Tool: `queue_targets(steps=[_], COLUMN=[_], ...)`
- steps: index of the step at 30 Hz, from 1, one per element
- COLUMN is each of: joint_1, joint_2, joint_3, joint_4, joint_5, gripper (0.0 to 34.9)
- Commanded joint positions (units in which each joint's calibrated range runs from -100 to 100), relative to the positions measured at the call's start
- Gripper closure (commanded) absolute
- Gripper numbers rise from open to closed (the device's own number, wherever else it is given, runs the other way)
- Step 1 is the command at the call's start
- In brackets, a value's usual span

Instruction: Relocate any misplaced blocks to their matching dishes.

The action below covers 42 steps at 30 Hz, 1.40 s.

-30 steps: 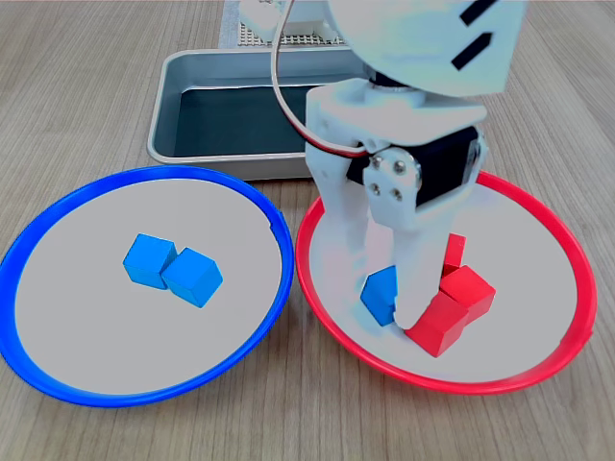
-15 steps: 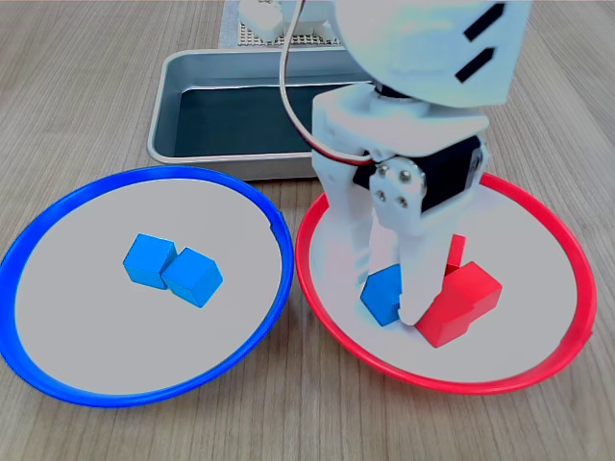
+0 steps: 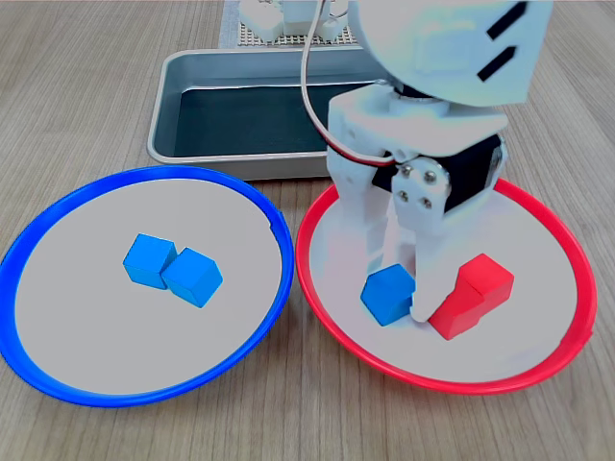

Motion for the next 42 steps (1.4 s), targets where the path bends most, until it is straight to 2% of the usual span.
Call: queue_targets(steps=[1,6,14,33,42], joint_1=[-0.5,-0.5,-0.7,-2.6,2.8], joint_2=[-0.4,-0.2,-0.2,-12.4,-19.6], joint_3=[-2.3,-2.5,-2.7,2.2,6.7], joint_4=[0.3,0.4,0.7,3.7,3.2], joint_5=[0.6,1.1,2.1,4.0,9.4], gripper=[25.1,27.3,34.4,34.6,34.6])
